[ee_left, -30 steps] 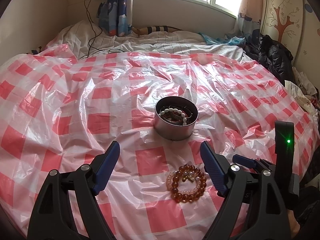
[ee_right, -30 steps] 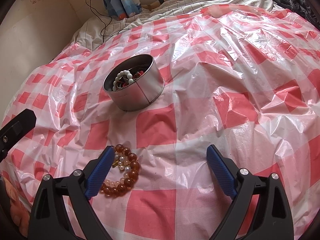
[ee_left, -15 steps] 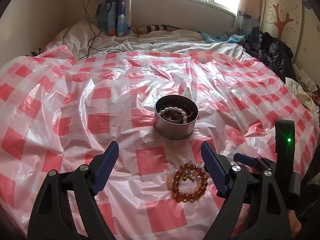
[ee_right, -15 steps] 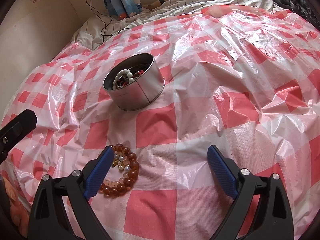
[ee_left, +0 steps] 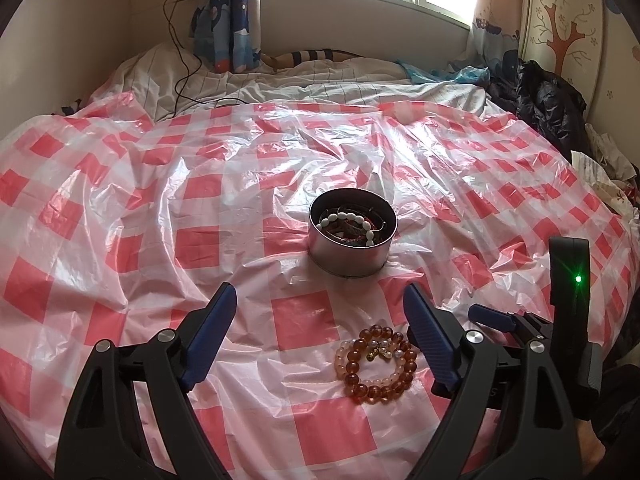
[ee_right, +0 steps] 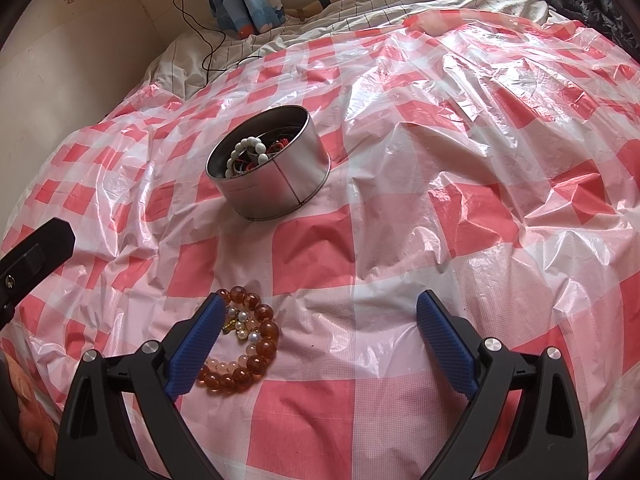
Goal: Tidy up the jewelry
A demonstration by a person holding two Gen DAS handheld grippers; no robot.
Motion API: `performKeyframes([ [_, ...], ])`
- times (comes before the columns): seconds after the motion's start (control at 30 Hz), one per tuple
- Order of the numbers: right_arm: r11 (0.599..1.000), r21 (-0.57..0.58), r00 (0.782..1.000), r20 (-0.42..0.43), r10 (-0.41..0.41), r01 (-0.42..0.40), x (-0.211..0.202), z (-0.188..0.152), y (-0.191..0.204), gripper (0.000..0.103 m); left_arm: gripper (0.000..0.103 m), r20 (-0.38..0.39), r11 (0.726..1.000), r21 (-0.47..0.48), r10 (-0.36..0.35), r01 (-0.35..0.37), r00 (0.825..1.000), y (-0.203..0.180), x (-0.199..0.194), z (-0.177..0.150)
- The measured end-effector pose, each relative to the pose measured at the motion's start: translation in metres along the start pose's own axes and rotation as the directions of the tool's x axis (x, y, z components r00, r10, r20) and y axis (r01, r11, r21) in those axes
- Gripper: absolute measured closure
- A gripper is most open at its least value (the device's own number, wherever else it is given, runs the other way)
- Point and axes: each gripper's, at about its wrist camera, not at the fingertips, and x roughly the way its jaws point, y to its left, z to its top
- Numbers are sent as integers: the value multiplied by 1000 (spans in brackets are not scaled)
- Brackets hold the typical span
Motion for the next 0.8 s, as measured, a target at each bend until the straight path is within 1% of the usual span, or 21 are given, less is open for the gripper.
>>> performKeyframes([
  [0.8, 1000, -3, 1000, 0, -3, 3, 2, -1, 2, 9, 21, -2, 1000, 11, 1, -1, 1000, -4, 1, 0],
])
